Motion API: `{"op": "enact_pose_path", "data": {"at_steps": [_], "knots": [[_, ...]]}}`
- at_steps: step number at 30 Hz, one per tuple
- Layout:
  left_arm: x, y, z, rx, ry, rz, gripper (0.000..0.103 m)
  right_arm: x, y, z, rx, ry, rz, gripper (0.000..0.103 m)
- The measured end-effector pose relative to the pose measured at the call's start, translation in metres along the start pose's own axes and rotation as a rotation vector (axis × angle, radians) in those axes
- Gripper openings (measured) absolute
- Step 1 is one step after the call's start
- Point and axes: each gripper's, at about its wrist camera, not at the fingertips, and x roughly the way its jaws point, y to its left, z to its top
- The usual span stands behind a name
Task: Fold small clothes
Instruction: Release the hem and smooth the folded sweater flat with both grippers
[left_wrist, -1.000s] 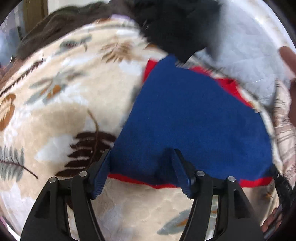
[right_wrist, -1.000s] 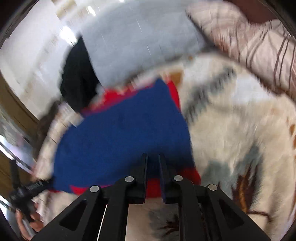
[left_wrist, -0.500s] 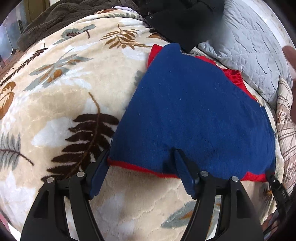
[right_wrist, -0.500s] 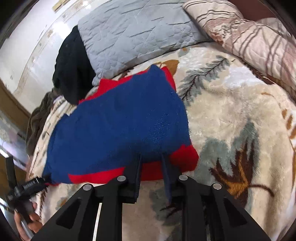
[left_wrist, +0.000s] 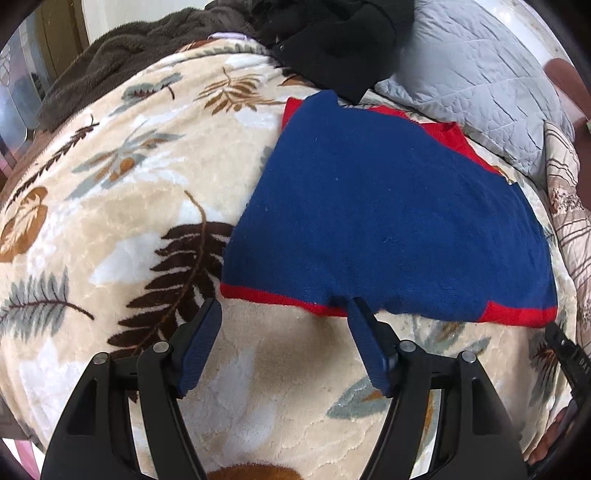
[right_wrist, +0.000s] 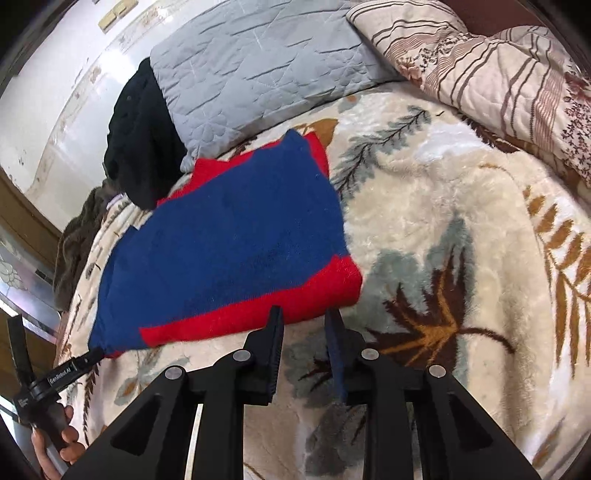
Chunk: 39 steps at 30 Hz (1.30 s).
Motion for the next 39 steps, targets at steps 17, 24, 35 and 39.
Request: {"op": "enact_pose_path", "data": {"at_steps": [17, 24, 35, 39], "knots": [[0.036, 0.027, 0.122, -0.052, 0.048, -0.088, 0.070, 0.043, -0.017, 0.109, 0.152, -0.057, 0.033, 0.038], [0.077, 0.010, 0.148, -0.024, 0.109, -0.117, 0.070, 0.096, 0.001, 0.148, 0.098, -0.005, -0.003, 0.038], [0.101, -0.003, 0.158, -0.018, 0.049, -0.068, 0.051, 0.081, -0.001, 0.150, -0.011, -0.109, 0.017, 0.010], [0.106, -0.003, 0.158, -0.004, 0.017, -0.020, 0.053, 0.099, -0.017, 0.145, 0.076, -0.045, 0.010, 0.015]]}}
